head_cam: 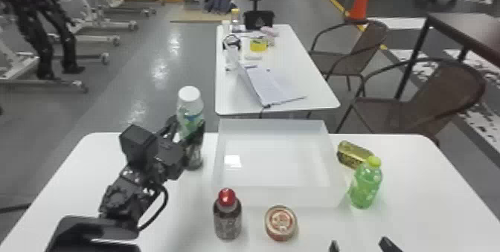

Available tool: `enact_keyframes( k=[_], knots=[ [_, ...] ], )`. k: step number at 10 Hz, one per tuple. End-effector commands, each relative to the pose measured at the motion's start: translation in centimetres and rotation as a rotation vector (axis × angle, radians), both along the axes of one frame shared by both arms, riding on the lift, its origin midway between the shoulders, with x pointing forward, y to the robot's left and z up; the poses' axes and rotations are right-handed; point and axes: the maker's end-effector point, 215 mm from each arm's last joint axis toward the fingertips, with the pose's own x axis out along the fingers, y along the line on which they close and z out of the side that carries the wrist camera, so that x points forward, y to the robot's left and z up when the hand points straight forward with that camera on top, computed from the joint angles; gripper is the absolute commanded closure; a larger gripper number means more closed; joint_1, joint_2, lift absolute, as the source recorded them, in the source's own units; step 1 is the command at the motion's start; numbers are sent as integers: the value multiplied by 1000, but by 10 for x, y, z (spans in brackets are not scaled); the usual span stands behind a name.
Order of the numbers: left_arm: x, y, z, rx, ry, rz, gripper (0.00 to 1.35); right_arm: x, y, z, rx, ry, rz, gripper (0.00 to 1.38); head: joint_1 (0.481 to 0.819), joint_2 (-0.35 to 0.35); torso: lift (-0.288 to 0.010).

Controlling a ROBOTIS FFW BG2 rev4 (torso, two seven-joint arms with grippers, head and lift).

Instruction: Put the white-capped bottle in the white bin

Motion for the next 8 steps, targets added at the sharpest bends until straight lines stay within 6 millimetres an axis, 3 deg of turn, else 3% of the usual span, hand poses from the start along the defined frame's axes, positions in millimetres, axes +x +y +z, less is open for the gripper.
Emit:
enact_keyframes(
  k=[1, 2, 4, 8],
  knots=[
    [2, -47, 8, 101, -2, -115, 993, 0, 2, 0, 0, 0, 2, 94, 549, 0, -100],
    [0, -73, 7, 194, -14, -172, 993, 1, 3, 0, 2, 0, 5, 93, 549, 0, -100],
    [0, -116, -16, 381, -5, -267, 993, 1, 4, -1, 4, 2, 4, 94, 549, 0, -100],
    [0, -196, -80, 906, -56, -426, 993, 6, 8, -2, 5, 1, 13, 93, 549, 0, -100]
  ],
)
